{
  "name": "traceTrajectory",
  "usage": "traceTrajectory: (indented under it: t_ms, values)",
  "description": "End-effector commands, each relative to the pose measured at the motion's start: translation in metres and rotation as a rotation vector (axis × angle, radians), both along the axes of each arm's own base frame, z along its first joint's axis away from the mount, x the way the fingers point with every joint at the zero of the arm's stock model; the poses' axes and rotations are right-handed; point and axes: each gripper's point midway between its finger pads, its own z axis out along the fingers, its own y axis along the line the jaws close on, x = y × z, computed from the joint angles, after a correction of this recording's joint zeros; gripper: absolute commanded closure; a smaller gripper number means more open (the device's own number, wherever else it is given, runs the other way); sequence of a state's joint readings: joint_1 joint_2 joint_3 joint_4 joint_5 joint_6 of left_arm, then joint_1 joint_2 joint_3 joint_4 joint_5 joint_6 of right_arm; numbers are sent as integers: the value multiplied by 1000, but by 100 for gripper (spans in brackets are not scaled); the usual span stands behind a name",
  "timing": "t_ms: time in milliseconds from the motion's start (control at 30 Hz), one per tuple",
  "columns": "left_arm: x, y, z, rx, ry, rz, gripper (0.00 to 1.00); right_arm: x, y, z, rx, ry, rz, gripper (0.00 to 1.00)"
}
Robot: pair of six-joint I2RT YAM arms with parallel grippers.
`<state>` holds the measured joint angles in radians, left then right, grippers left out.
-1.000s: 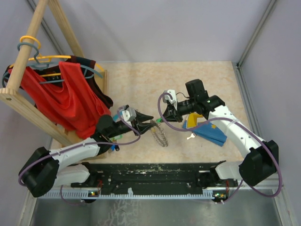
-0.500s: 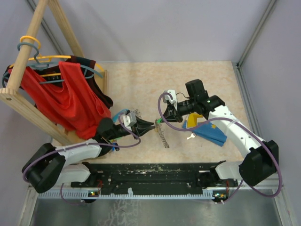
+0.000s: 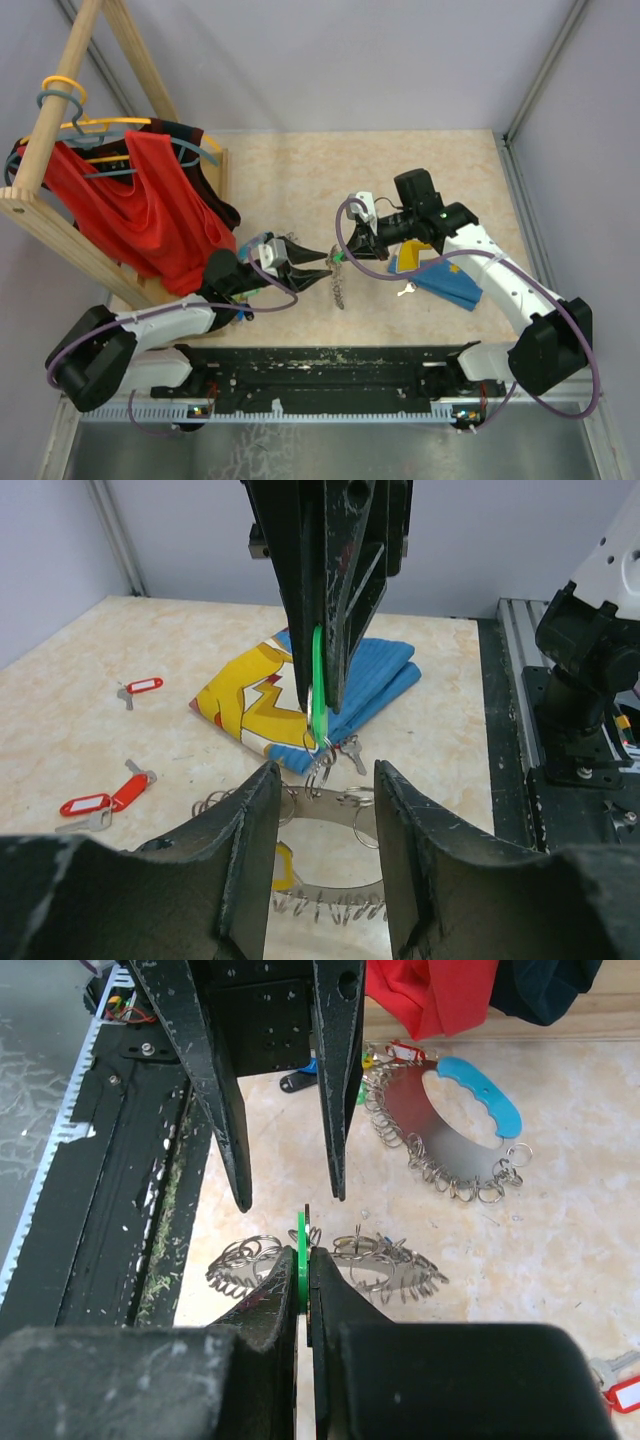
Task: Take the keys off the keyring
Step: Remove the key from the keyring.
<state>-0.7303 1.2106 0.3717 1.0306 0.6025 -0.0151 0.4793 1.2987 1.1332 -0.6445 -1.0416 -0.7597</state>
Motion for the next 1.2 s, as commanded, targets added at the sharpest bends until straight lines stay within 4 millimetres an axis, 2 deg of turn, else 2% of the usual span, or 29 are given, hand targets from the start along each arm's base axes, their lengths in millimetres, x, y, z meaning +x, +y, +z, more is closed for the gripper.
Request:
traceTrajectory:
  t_ms: [0,467,700,767,867,900,1067,1167]
  values:
    - [7,-5,26,-51,-20,1,52,1,3,24,64,-69,33,100]
    - [9,-18,24,-21,0,-59,54,1,3,25,62,-74,34,100]
    - [9,-24,19,5,14,-90,63,0,2,24,61,-74,35,100]
    - [8,-26,19,11,14,-106,70,0,2,24,60,-74,36,100]
    - [9,-28,18,22,24,-115,96,0,3,24,60,-73,38,100]
    - [9,-29,18,26,28,-113,100,0,2,24,60,-73,37,100]
    - [14,-27,18,36,52,-84,100,1,2,25,60,-75,28,99]
    - [15,-22,21,27,52,-62,100,2,2,26,58,-74,23,82]
